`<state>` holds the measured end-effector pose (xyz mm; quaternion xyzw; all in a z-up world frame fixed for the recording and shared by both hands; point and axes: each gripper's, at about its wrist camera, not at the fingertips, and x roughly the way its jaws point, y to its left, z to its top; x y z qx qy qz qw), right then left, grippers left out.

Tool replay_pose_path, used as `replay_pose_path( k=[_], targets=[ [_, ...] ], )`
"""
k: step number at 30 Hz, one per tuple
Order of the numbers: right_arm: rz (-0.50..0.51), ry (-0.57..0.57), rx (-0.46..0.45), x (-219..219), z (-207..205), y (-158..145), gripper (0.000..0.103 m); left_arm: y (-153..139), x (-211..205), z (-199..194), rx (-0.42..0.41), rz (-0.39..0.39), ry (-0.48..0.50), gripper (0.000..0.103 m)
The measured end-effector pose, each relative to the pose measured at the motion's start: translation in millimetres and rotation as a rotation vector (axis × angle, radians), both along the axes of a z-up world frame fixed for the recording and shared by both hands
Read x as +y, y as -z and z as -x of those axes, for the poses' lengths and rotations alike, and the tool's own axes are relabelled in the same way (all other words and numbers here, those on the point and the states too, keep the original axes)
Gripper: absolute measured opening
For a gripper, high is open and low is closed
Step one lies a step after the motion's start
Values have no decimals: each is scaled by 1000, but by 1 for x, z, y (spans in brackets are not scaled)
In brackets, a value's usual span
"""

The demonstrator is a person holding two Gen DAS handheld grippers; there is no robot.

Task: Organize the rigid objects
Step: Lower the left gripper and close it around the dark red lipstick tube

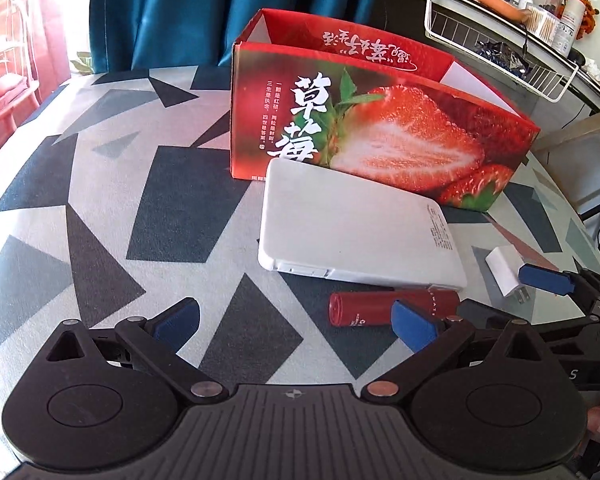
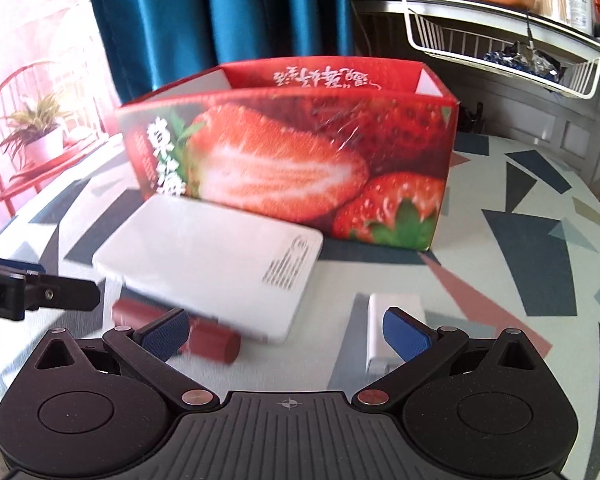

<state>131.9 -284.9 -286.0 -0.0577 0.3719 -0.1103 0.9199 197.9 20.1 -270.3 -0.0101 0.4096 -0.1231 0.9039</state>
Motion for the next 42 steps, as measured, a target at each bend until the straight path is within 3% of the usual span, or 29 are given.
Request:
replay_pose_path(
  k=[5, 12, 16, 22, 29, 33, 35, 38, 42],
  targets=[
    [56, -46, -6, 11, 9, 12, 103, 4, 2, 9, -31, 10, -10, 103],
    [34, -99, -16, 15, 12, 15, 102, 9, 8, 14, -59, 29, -24, 102],
    [12, -77, 0, 8, 12, 22, 87, 12, 8, 14, -54, 36, -18, 99],
    [-23, -70, -9, 3, 13, 24, 77, 16, 4, 11, -54, 71, 22, 86],
    [-29, -111, -7, 8, 12, 26, 67, 18, -1, 6, -50, 188, 63, 65],
    [-26, -123, -4, 10, 12, 25, 61, 21, -5, 3, -44, 189, 74, 58],
    [-27, -125, -5, 10, 12, 25, 59, 22, -6, 1, -34, 197, 80, 47],
    [-33, -132, -6, 10, 12, 26, 58, 24, -10, -1, -23, 199, 104, 39],
    [-32, -145, -7, 12, 12, 25, 57, 25, -15, 1, -21, 195, 132, 39]
  ],
)
